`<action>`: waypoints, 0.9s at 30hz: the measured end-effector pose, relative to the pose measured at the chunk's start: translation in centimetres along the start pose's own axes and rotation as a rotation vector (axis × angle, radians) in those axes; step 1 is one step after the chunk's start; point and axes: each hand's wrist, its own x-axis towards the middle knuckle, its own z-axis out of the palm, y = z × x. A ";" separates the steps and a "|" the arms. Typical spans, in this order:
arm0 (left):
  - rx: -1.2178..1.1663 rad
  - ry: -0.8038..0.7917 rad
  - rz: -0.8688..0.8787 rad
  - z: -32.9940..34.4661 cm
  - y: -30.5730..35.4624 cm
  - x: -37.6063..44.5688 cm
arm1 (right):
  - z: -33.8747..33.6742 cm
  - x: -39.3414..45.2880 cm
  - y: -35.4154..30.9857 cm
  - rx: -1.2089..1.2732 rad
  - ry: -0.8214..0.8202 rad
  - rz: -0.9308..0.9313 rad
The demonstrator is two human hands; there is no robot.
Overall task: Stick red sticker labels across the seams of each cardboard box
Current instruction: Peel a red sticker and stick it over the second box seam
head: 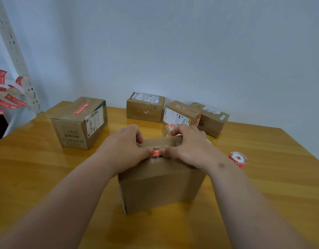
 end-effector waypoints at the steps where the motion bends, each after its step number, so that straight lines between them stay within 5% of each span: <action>1: -0.044 -0.025 -0.002 -0.1 -0.2 0.0 | -0.3 0.0 0.2 0.067 -0.019 0.008; 6: -0.238 -0.117 -0.012 -0.7 -0.8 0.0 | -0.5 0.2 1.1 0.426 0.022 0.102; 10: -0.084 -0.016 0.038 0.0 -0.6 0.2 | 0.2 0.7 0.7 0.149 0.070 0.065; 20: -0.057 -0.024 0.043 -0.2 -0.5 -0.2 | -0.1 0.1 1.0 0.123 -0.004 0.010; 24: -0.275 -0.134 0.004 -1.0 -1.3 -0.2 | -0.7 -0.1 1.9 0.326 0.014 0.021; 27: -0.221 -0.129 0.036 -1.2 -1.8 -0.4 | -0.6 -1.0 2.9 0.497 0.023 0.096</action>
